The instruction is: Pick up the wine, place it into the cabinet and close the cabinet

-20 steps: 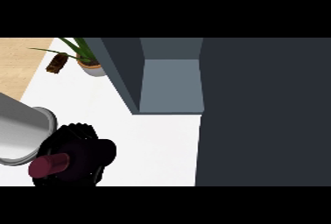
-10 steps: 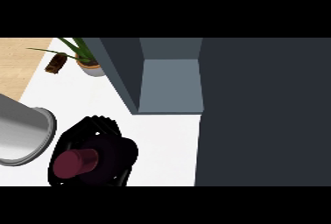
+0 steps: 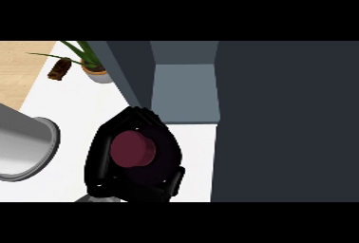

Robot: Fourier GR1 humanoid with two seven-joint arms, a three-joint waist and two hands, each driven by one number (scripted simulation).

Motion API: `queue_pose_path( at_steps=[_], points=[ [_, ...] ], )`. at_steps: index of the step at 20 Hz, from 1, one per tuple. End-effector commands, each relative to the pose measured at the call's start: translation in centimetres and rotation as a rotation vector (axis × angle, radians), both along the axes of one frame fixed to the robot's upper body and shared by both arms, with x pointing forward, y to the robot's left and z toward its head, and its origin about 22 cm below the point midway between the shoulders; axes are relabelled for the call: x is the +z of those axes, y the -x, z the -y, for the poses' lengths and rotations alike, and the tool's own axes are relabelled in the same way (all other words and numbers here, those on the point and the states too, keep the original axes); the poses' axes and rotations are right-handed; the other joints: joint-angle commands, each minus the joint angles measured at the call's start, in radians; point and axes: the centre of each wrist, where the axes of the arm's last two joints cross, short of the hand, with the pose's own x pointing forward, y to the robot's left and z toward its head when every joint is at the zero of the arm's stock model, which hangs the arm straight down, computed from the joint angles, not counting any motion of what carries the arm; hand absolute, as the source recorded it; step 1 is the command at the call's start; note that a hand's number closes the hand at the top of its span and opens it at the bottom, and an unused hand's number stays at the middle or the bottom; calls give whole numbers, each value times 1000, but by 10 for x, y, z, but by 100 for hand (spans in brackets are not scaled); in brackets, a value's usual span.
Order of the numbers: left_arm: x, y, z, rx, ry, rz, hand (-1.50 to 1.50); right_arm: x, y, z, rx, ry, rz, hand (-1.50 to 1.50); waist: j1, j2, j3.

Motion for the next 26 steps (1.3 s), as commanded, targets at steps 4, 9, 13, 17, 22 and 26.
queue_pose_path(
  at_steps=[4, 9, 13, 17, 22, 26],
  points=[
    [18, -4, 39, 28, 4, -2, 150, 12, 26, 9, 47, -53, 35, -150, -1, 0, 0],
    [37, -18, 64, 51, -18, 7, 150, 18, 27, 6, 60, -15, 27, -150, -2, 0, 0],
    [31, -32, 72, 87, -32, -2, 150, 11, 29, 3, 60, -12, 37, -150, -1, 0, 0],
    [29, -49, 72, 107, -58, 22, 150, 18, 20, 12, 59, -20, 58, -150, -2, 2, 0],
    [10, -52, 83, 134, -53, 6, 150, 9, 31, -2, 78, -37, 55, -150, -9, 2, -1],
    [-11, -45, 73, 134, -7, -22, 150, 8, 25, 10, 42, -17, 44, -150, -3, 2, -1]
  ],
)
